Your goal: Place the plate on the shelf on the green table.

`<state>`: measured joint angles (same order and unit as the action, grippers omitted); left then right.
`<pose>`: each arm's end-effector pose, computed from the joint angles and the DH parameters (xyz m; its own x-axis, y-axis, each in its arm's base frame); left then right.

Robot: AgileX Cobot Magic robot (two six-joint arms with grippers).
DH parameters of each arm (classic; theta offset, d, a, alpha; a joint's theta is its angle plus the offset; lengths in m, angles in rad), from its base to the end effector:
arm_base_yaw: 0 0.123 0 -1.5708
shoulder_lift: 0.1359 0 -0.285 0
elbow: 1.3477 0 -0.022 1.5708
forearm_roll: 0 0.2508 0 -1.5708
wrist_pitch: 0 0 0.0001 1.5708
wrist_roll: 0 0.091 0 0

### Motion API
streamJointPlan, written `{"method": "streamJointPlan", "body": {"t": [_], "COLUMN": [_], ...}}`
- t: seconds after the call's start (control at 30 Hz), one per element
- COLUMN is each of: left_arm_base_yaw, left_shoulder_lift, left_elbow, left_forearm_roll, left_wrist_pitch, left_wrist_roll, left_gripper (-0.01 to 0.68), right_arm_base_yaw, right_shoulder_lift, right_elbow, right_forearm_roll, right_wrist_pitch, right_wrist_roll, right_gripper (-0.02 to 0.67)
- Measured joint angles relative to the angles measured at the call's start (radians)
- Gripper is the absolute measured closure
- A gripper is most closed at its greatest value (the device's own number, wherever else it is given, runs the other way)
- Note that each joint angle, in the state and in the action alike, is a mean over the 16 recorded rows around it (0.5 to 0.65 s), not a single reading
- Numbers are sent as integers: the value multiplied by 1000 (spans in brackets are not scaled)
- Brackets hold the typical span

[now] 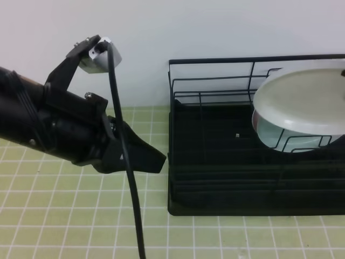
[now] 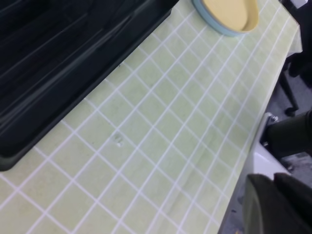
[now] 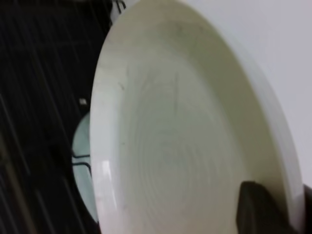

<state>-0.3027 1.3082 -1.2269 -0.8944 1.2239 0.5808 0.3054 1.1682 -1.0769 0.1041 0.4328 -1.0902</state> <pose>0.2147 -0.1370 0.3758 -0.7107 0.3496 -0.6104 0.6949 0.4836 -0.5321 0.2450 0.0814 0.3805 0.0651 -0.8584 -0.5087 -0.5210 0.4056 -0.7510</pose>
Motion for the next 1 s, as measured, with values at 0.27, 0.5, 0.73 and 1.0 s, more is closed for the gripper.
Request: {"method": "streamJointPlan", "body": {"t": [0.27, 0.5, 0.73, 1.0], "left_arm_base_yaw": [0, 0, 0, 0], "left_shoulder_lift": [0, 0, 0, 0], "left_elbow": [0, 0, 0, 0], "left_forearm_roll": [24, 50, 73, 76], "left_wrist_pitch": [-16, -16, -12, -15], "left_wrist_roll": [20, 25, 27, 32], "left_gripper": [671, 673, 674, 674], "right_arm_base_yaw": [-37, -57, -68, -74], "right_shoulder_lift": [63, 126, 160, 175], "right_elbow": [-6, -7, -8, -10], "right_forearm_roll": [-101, -102, -100, -92], "right_wrist_pitch": [-38, -60, -82, -113], "right_wrist_roll": [-19, -80, -132, -145], "right_gripper": [569, 570, 571, 571]}}
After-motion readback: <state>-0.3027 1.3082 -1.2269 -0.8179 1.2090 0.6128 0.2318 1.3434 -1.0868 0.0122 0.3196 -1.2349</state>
